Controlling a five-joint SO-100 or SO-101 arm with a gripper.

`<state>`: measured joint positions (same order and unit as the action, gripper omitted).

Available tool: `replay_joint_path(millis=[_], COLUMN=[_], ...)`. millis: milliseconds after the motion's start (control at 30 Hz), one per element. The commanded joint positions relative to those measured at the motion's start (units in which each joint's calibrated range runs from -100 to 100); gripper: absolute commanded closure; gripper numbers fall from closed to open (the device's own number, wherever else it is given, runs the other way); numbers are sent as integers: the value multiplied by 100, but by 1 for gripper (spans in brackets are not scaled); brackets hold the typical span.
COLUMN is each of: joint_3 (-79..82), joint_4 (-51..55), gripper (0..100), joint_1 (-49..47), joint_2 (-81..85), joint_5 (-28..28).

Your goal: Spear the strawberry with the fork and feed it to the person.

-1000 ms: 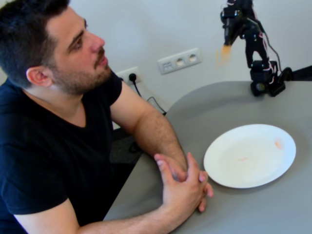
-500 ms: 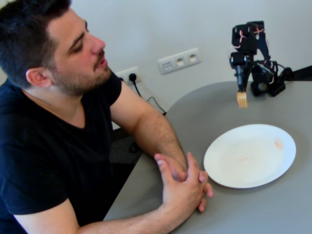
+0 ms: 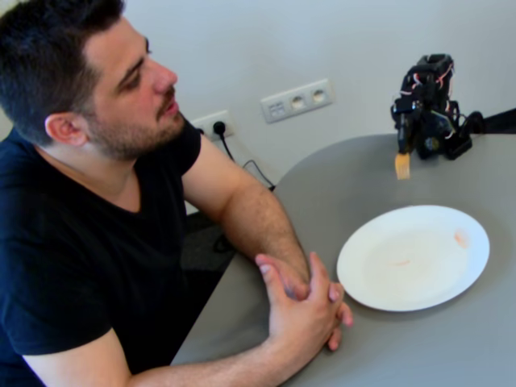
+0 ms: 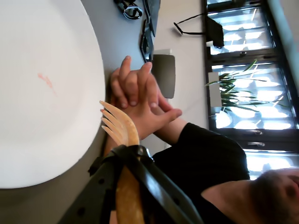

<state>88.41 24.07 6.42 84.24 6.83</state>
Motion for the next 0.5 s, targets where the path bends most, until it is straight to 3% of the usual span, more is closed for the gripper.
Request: replay_joint_path(millis=[0,200,467], joint_3=[357,1069,1069], joint_4=[-92,126,222], gripper=[99,99,99], joint_1=[53,45,0], joint_2=[322,1347,1398], joint_5=[-22,4,-22])
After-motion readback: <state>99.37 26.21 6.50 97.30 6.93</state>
